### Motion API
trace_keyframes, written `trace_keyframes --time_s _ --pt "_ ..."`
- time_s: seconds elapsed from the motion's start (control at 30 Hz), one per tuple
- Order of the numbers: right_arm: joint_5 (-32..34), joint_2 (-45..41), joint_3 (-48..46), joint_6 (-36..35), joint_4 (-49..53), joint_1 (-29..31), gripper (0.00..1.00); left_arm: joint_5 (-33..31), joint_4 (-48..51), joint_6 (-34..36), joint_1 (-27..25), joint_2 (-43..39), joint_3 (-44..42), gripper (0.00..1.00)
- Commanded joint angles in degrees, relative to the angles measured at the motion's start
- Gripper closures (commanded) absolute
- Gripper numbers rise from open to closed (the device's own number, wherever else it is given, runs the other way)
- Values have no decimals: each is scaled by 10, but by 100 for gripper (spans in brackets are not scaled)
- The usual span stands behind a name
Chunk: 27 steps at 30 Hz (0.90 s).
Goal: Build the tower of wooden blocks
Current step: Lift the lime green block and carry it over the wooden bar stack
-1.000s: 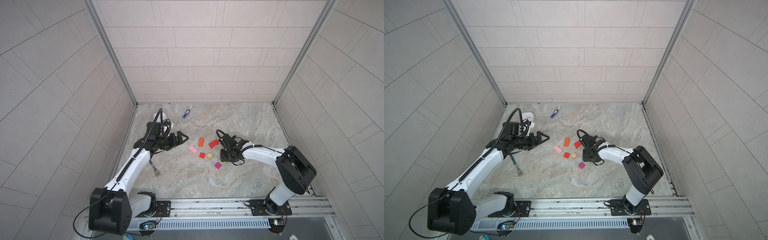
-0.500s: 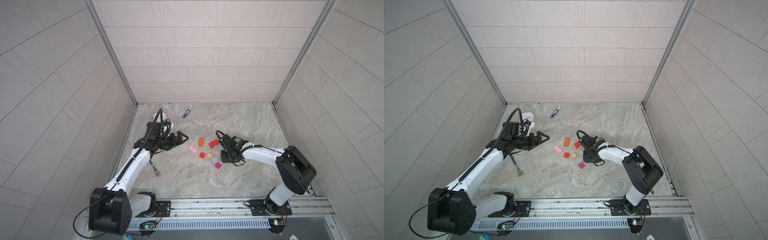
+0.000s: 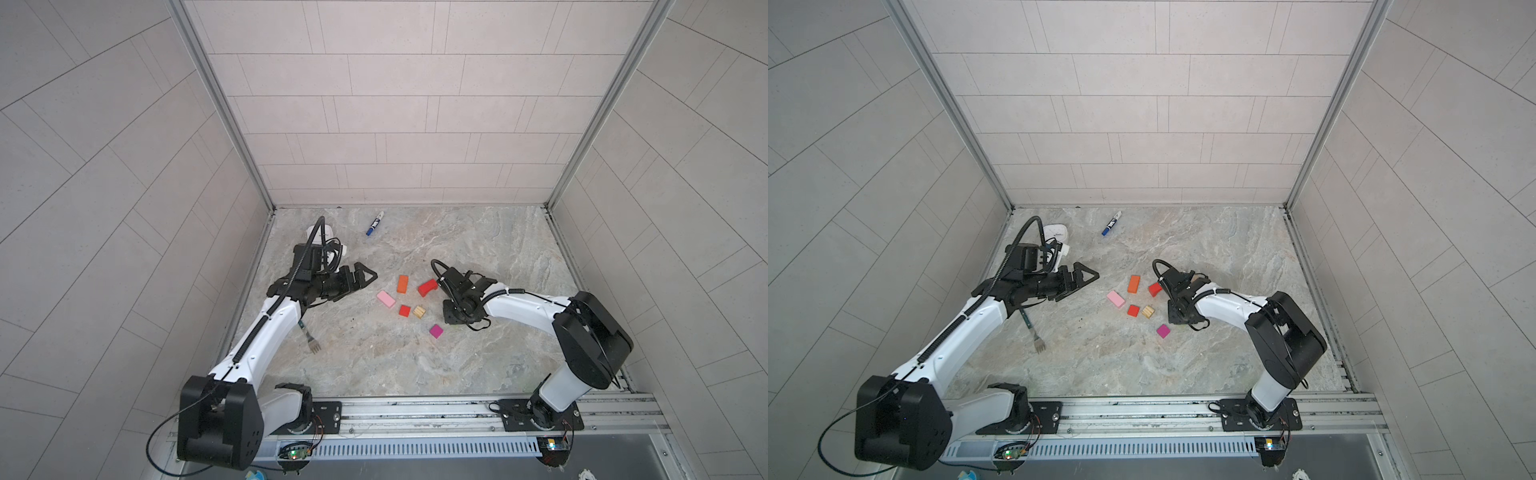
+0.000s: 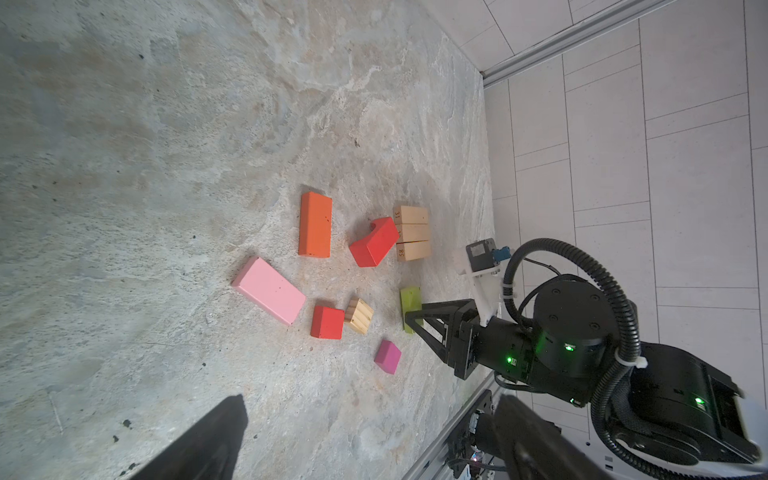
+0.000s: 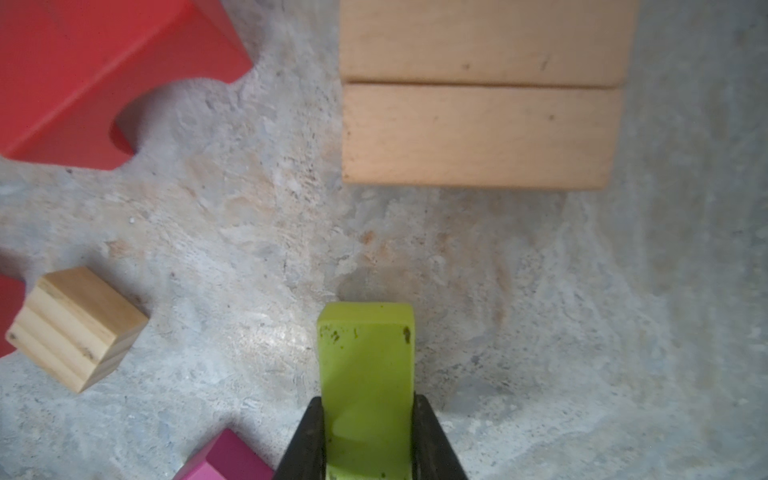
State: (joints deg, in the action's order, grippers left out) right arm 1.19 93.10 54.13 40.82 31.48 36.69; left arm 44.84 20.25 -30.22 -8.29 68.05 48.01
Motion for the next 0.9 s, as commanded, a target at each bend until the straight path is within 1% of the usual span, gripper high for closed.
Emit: trace_keyframes --time_s 0.0,0.03,0.17,0.57,0.87 --pt "34 -23 22 -16 42 -4 82 15 -9 -4 -3 4 -3 0" --pt "39 -25 28 -22 50 -6 82 16 -11 -5 -3 5 -4 0" --pt "23 -27 54 -47 75 -23 85 21 -17 -9 -5 6 -5 0" --pt "18 -12 112 -119 112 -80 85 24 -19 -11 -17 10 -7 0" --pt "-9 20 139 -133 101 -114 85 24 -19 -10 -17 12 -7 0"
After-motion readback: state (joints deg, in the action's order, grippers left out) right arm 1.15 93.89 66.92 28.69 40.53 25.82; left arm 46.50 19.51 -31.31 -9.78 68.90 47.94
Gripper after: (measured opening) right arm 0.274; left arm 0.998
